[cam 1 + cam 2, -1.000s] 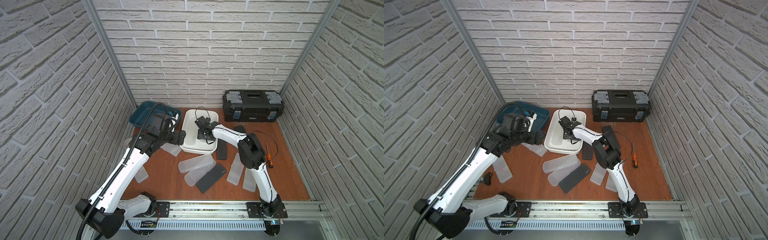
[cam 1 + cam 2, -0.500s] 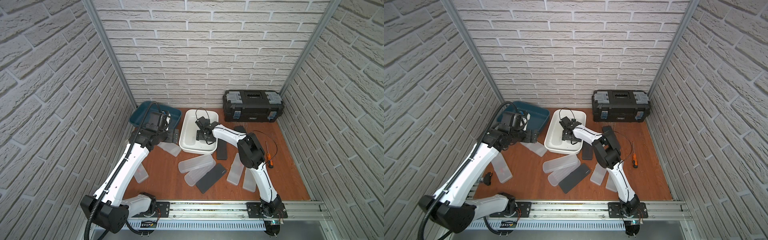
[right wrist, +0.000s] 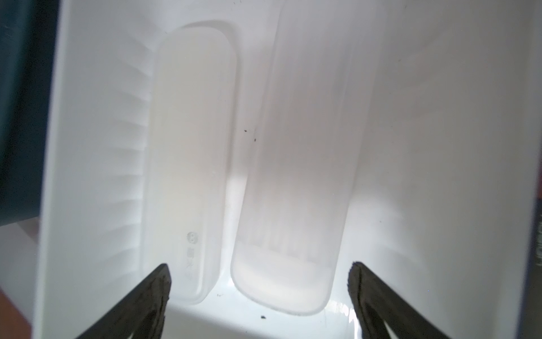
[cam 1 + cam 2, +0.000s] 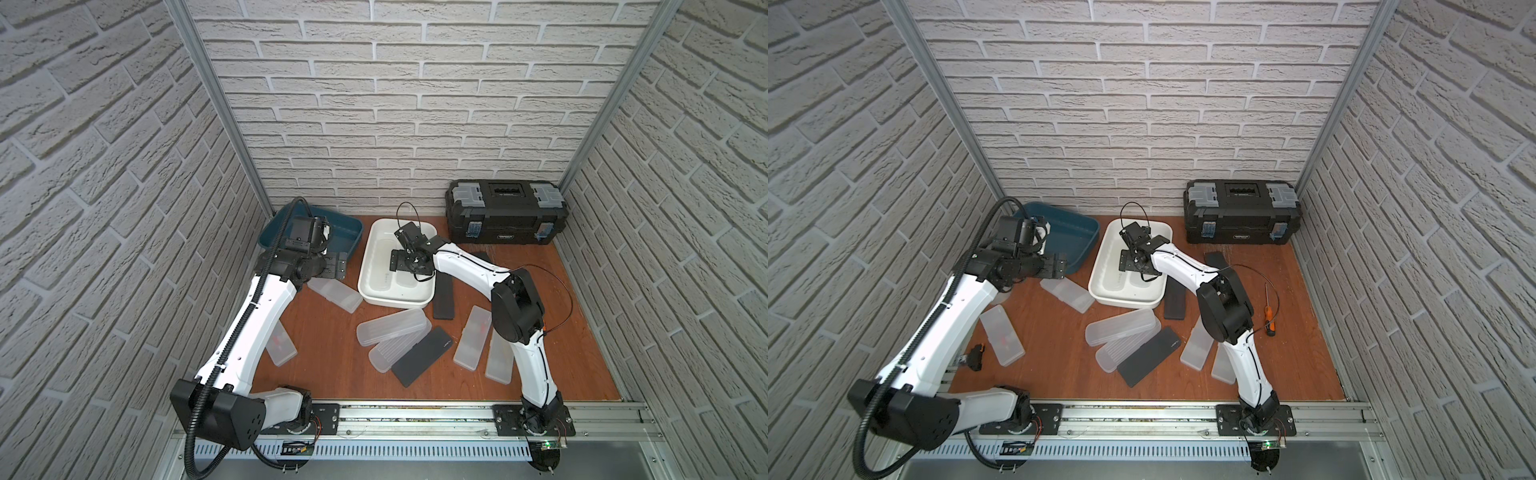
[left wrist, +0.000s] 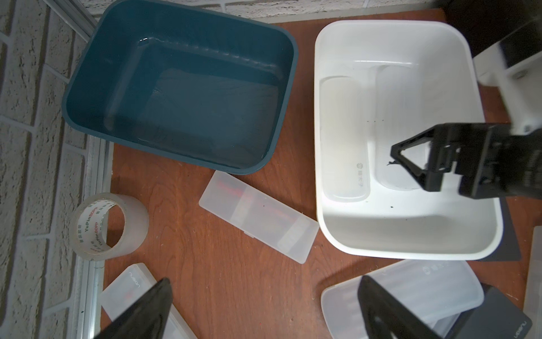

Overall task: Place the pencil cases by color into the storage box
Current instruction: Place the pencil case at the storage box, then pick up the pencil case from the center of the board.

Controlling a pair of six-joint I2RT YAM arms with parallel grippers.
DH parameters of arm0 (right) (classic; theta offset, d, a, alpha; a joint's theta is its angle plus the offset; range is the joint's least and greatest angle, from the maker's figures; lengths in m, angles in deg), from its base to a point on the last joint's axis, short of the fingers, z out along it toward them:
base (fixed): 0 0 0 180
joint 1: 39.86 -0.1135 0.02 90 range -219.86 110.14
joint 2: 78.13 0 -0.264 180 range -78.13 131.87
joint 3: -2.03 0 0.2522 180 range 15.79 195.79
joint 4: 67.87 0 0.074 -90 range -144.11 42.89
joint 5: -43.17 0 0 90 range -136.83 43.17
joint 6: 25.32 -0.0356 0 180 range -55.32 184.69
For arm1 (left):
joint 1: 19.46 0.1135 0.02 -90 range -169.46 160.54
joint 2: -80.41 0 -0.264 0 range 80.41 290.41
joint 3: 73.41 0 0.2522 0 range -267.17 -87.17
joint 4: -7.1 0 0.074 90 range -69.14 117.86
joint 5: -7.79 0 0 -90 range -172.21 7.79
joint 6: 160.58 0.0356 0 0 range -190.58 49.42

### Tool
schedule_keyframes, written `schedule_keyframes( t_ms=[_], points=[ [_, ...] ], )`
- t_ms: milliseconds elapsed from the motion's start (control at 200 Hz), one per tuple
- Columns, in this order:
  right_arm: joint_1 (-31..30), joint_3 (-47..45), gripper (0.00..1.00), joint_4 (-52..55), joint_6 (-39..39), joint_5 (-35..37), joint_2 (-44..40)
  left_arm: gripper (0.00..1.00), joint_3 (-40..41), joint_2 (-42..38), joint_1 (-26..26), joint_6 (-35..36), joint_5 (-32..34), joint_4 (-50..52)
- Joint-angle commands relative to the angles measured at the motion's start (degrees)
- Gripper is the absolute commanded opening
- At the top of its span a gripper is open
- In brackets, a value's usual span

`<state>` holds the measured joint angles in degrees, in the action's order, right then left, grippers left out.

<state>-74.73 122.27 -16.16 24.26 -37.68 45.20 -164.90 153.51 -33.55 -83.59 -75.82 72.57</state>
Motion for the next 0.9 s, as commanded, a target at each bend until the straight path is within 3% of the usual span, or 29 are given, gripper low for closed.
schedule_keyframes(
  t_ms=[0,290,500,895],
  points=[
    [-0.02,-0.04,0.95,0.94,2.72,2.57,-4.17,0.98,-2.16,0.41,0.58,1.08,0.08,0.46],
    [0.15,-4.04,0.95,3.17,13.79,7.1,-20.71,0.98,-3.16,4.44,0.48,3.48,-0.01,-0.2],
    [1.05,-7.01,0.95,8.99,22.88,1.84,-32.16,0.98,-3.31,5.73,-0.97,4.99,-1.25,-1.17],
    [3.49,-24.12,0.96,8.01,24.72,0.43,-53.33,0.98,3.91,4.54,-12.34,9.84,0.3,-1.74]
  ],
)
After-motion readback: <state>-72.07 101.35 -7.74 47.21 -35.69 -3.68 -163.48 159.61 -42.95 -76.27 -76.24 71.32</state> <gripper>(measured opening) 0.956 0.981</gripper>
